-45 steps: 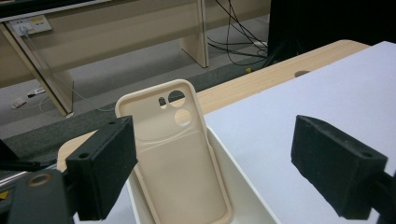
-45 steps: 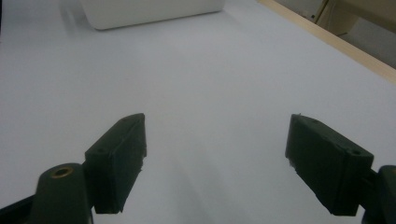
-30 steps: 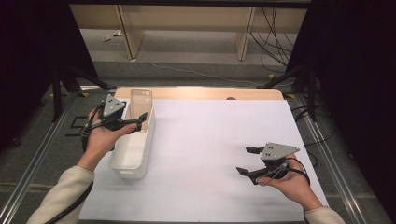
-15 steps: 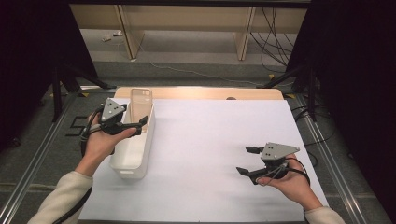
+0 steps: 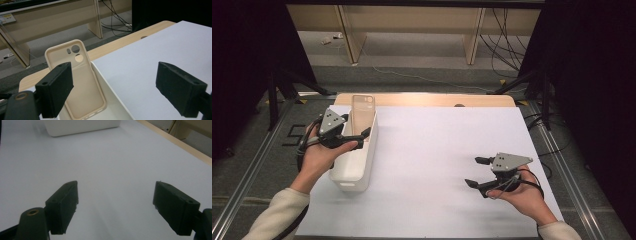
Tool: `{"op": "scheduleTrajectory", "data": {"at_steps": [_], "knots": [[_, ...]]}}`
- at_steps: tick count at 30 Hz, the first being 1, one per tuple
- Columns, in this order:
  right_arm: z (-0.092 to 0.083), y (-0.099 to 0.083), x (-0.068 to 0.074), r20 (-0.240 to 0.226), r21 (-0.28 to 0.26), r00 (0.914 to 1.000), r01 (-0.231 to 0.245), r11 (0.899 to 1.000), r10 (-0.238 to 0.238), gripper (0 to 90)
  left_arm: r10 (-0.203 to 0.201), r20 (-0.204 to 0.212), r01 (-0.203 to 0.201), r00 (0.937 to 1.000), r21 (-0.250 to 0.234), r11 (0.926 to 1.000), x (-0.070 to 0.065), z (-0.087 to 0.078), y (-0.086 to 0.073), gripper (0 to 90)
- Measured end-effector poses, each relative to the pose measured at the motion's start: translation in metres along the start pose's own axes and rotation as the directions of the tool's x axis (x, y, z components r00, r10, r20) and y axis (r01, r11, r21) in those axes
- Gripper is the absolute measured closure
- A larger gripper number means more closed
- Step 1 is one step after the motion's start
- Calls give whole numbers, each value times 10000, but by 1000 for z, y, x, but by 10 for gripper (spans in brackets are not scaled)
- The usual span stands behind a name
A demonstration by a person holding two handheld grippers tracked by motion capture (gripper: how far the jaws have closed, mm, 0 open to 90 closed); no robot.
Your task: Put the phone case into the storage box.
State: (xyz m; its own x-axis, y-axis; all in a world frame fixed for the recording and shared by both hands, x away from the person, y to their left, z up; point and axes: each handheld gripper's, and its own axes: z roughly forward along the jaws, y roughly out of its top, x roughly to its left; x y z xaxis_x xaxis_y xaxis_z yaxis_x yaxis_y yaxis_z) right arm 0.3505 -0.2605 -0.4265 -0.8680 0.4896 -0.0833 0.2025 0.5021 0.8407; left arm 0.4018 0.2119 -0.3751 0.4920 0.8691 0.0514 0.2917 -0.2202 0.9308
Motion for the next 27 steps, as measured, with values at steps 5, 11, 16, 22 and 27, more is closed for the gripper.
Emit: {"op": "scheduleTrajectory", "data": {"at_steps": [5, 11, 16, 22, 27], "knots": [[0, 0, 0, -7, 1, 10000, -1, 10000, 1, 217, 47, 66, -47, 10000, -3, 10000, -2, -3, -1, 140], [0, 0, 0, -3, -1, 10000, 1, 10000, -1, 218, 159, 185, -159, 9997, -20, 9999, -5, -7, -1, 140], [0, 0, 0, -9, -2, 10000, -1, 10000, 1, 217, 113, 373, -111, 9992, -70, 9999, -9, -11, -4, 140], [0, 0, 0, -13, -3, 10000, 1, 10000, -1, 218, 139, 560, -130, 9983, -164, 9998, -13, -17, -8, 140], [0, 0, 0, -5, -4, 10000, 8, 10000, -8, 217, 354, 629, -336, 9974, -298, 9990, -17, -20, -9, 140]]}}
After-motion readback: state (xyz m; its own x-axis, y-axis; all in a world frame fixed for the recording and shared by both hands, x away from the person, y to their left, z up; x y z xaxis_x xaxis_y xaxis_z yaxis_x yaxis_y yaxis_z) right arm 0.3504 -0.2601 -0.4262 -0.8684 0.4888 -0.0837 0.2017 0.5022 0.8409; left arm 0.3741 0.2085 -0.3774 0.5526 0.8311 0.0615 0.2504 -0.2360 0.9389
